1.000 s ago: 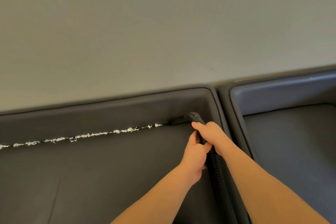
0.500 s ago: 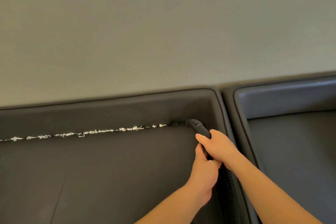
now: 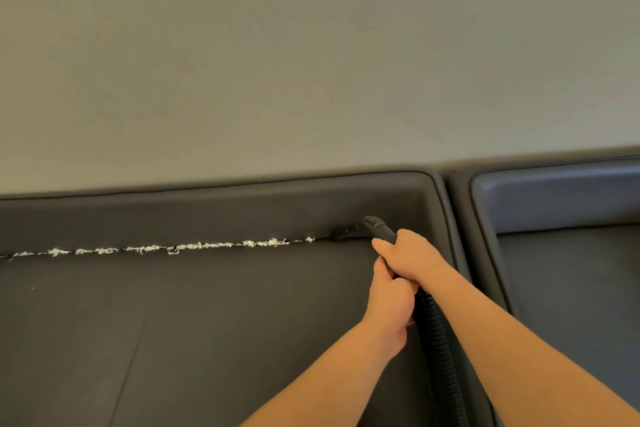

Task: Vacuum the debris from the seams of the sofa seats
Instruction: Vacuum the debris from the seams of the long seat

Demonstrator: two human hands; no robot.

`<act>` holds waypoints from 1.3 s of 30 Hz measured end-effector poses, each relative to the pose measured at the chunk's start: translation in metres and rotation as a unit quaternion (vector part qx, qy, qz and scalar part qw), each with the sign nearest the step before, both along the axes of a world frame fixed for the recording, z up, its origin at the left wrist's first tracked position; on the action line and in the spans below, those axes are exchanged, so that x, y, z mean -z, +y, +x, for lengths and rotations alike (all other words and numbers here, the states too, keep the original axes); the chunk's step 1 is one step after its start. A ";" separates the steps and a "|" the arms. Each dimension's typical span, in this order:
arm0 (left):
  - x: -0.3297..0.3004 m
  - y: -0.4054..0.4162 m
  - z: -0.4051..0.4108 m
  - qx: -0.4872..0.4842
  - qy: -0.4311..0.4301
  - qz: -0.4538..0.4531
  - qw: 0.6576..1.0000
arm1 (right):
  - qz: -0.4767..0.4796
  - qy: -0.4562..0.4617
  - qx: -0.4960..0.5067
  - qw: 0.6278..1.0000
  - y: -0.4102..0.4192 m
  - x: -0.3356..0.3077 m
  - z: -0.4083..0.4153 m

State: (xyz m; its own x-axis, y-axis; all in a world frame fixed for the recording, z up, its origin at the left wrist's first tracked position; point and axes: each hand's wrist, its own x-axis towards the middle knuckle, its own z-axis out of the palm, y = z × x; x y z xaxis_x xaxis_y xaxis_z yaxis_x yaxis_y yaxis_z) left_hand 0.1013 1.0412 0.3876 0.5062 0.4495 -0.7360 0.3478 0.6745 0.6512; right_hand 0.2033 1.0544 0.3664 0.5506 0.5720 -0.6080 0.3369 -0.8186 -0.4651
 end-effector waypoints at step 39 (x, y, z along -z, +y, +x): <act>0.028 -0.005 -0.025 0.072 0.036 0.000 0.997 | 0.069 0.151 0.165 0.972 -0.032 0.035 -0.026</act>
State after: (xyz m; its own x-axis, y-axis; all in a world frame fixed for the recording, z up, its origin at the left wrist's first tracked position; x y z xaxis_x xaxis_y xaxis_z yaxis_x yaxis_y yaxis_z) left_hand 0.0758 1.0358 0.3599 0.5123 0.3764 -0.7720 0.4868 0.6133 0.6220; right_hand 0.1769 1.0226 0.3309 0.5263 0.4816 -0.7007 -0.1033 -0.7818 -0.6149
